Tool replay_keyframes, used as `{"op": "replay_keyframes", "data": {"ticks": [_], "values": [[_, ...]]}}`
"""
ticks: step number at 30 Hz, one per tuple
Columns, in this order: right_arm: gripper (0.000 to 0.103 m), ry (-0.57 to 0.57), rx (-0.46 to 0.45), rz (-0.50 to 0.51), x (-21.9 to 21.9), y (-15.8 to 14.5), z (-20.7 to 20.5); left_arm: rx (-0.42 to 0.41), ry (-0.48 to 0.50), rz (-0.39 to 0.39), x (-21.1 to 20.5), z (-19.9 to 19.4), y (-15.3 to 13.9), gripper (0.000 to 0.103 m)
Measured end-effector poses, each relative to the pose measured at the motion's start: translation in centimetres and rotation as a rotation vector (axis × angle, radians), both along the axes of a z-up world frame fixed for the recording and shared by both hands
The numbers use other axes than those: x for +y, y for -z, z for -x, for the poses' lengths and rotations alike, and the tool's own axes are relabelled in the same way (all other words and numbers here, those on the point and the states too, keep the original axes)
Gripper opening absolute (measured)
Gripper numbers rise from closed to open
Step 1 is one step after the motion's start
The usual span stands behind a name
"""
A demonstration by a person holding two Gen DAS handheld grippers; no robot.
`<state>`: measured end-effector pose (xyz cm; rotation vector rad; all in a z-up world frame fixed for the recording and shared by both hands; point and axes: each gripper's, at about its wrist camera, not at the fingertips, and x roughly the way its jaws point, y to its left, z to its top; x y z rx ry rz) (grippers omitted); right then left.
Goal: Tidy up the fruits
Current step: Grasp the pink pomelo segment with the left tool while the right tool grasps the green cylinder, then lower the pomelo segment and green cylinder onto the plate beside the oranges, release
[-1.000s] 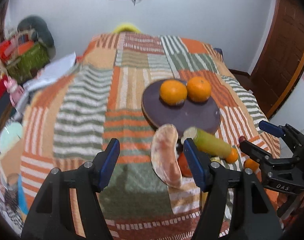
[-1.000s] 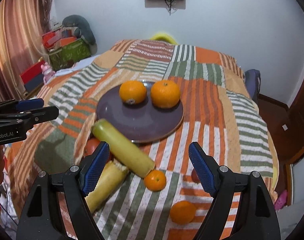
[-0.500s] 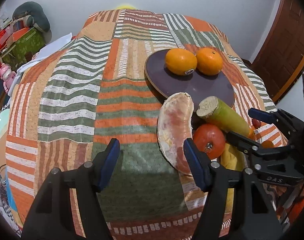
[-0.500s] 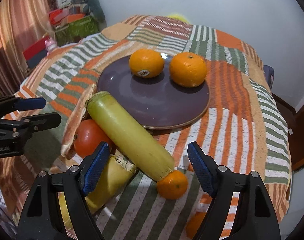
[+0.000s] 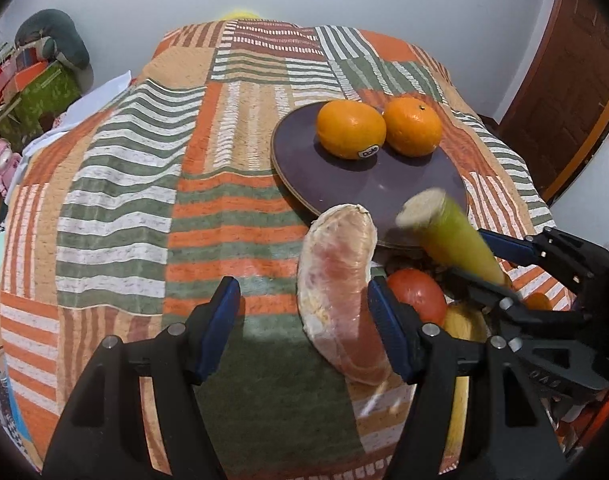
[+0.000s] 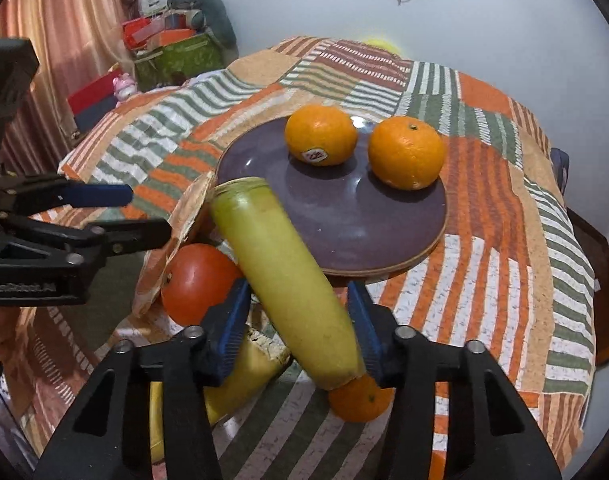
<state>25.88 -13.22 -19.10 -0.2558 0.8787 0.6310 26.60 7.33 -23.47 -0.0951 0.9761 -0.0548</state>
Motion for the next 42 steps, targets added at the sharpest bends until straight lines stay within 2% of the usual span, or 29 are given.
{"op": "replay_keyframes", "data": {"ticks": [2,5,9,13,15,19,25,30,35,42], "values": [[0.035,0.031,-0.006,-0.019,-0.7,-0.6,-0.2,-0.004,-0.001,-0.003,-0.2,-0.4,0.1,0.066],[0.034,0.06,0.025,-0.048,-1.4,-0.7,-1.2,-0.007,-0.002,0.0,-0.4,-1.2,0.4,0.066],[0.034,0.061,0.025,-0.033,-1.2,-0.6,-1.5,0.005,-0.006,0.032,-0.3,-2.2,1.0,0.065],[0.033,0.038,0.08,-0.043,-0.6,0.0,-2.2,0.033,0.0,0.081,0.1,-2.8,2.1,0.059],[0.033,0.034,0.07,-0.025,-0.1,0.3,-2.2,0.03,0.011,0.098,0.2,-2.9,2.2,0.056],[0.033,0.04,0.056,-0.039,-0.1,0.4,-2.3,0.018,0.048,0.118,-0.2,-2.8,2.1,0.042],[0.032,0.054,0.066,-0.075,-0.8,-0.2,-2.1,-0.017,0.052,0.079,-0.5,-1.8,1.5,0.041],[0.032,0.046,0.047,-0.091,-1.1,-1.3,-1.4,-0.056,0.021,0.056,0.2,-0.6,-0.3,0.041],[0.032,0.066,0.022,-0.137,-1.9,-3.1,-1.1,-0.125,-0.009,0.061,0.9,1.0,-3.3,0.041],[0.032,0.083,-0.039,-0.17,-2.4,-5.7,-1.4,-0.205,-0.004,0.032,0.2,1.0,-6.7,0.041]]}}
